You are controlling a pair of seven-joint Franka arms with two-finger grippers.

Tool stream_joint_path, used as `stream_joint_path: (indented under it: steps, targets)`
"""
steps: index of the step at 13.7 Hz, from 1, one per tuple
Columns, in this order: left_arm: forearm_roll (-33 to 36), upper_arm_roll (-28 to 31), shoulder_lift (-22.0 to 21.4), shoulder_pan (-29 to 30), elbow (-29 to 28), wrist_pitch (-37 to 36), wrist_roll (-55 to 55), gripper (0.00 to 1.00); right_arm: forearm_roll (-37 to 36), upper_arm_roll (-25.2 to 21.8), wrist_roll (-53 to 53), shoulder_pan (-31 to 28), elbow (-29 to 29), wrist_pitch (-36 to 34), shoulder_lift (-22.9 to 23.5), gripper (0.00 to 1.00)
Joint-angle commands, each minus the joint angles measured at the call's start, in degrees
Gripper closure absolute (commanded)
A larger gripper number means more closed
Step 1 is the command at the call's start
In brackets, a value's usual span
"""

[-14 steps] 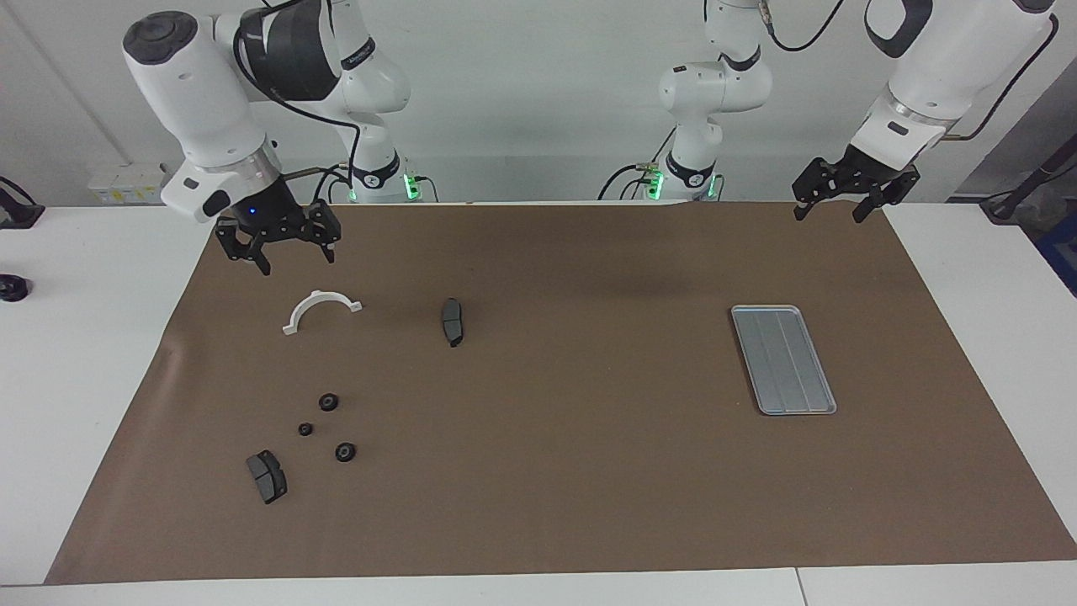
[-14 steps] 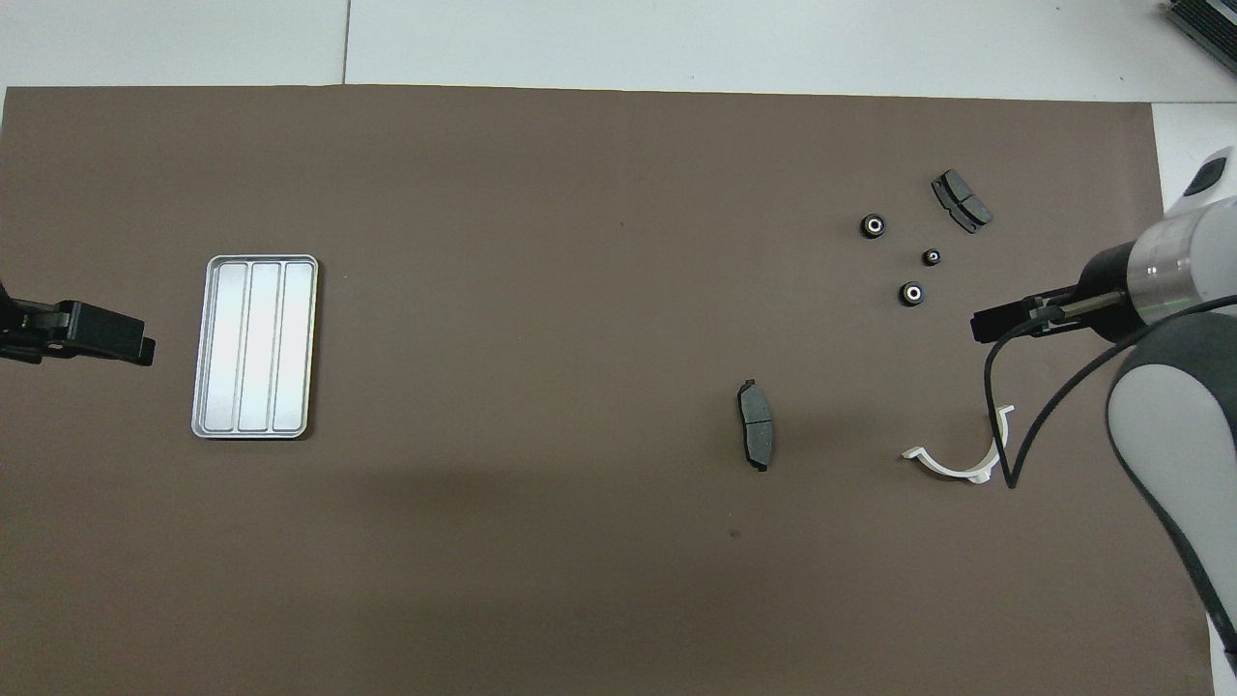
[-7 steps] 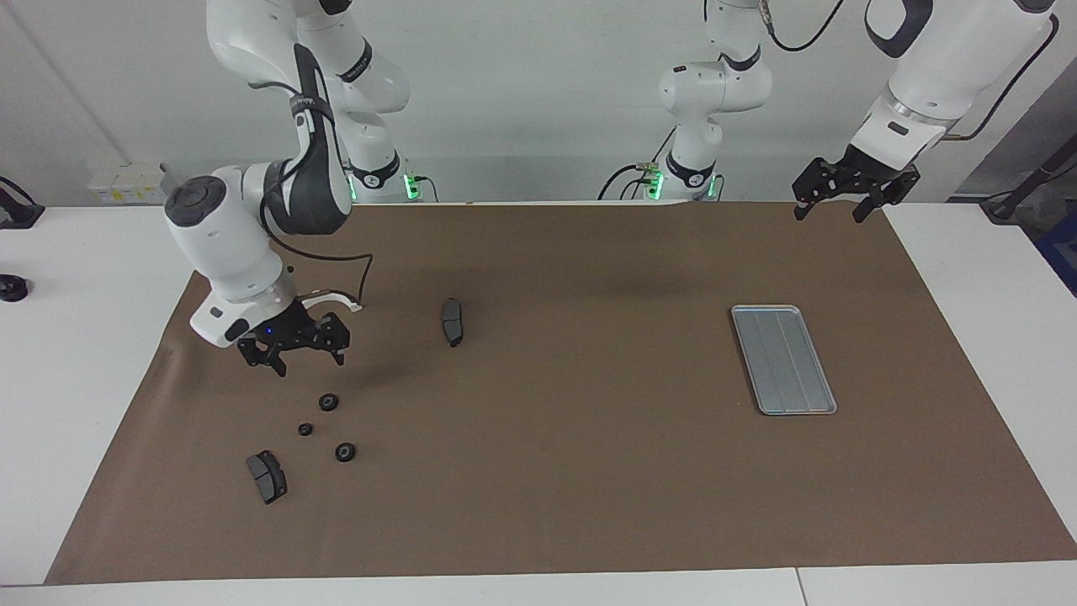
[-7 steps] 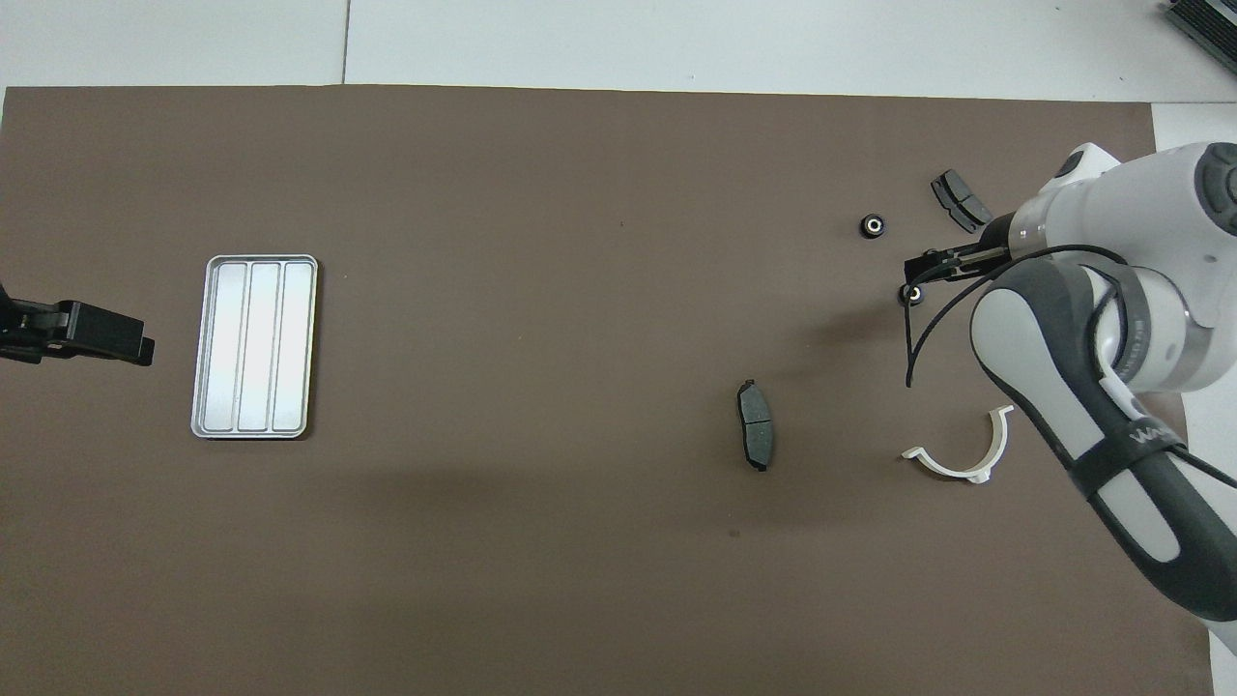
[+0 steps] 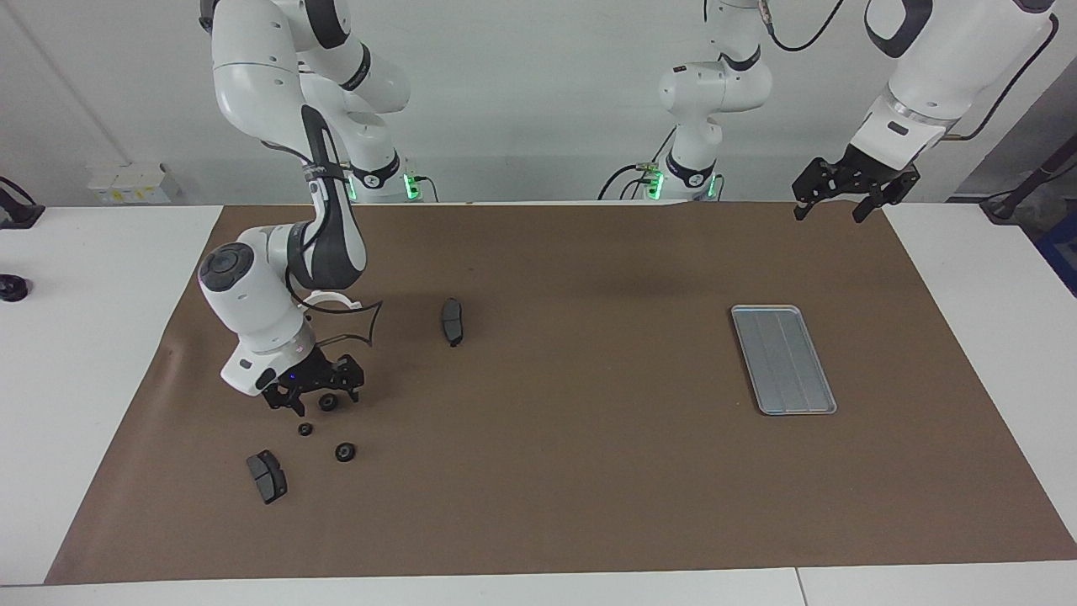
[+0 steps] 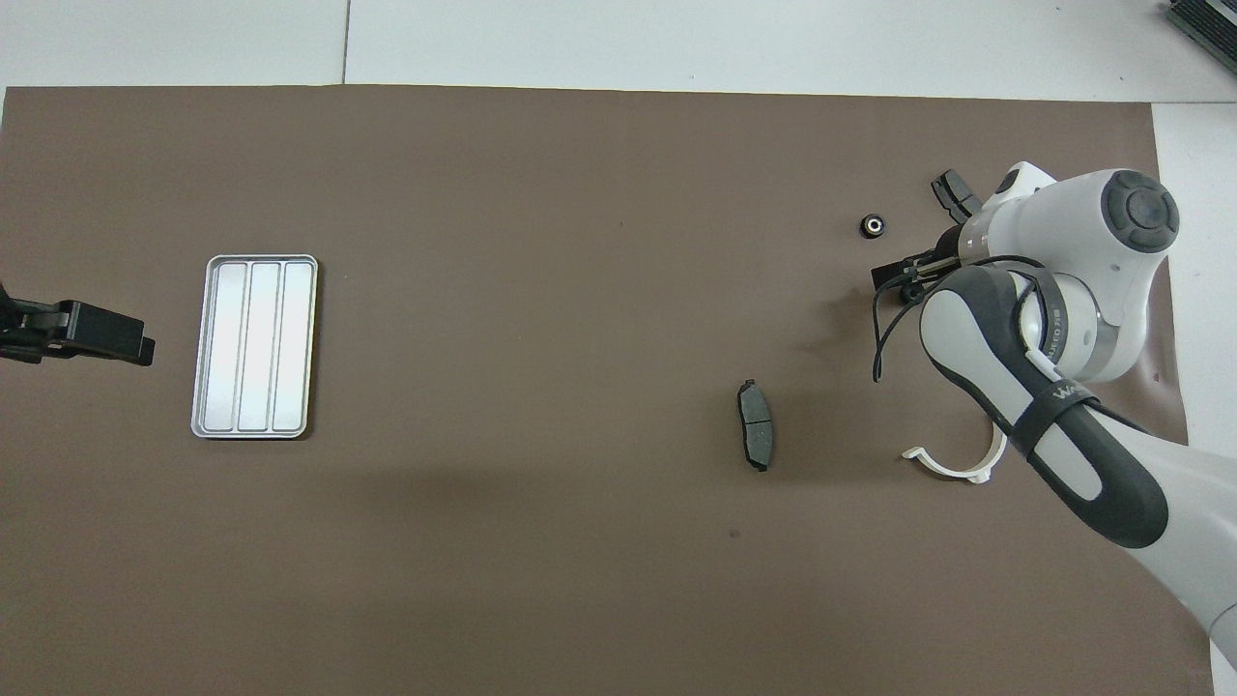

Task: Pick bearing gear from pile to tray
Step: 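Reach the right gripper to the black bearing gears and grasp one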

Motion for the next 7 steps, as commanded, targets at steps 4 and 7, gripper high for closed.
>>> stream_joint_path:
  steps: [4,7]
  targets:
    - [0.5,0.0,-1.6,0.3,-1.7,0.1,0.4,0.00,-2.1,0.2,-1.6,-0.8,-4.3,1.1,-0.7,0.21]
    - [0.5,0.0,-1.6,0.3,-1.7,0.0,0.4,0.00,-3.2,0.2,-1.6,-1.4,-5.1,0.8,-0.9,0.27]
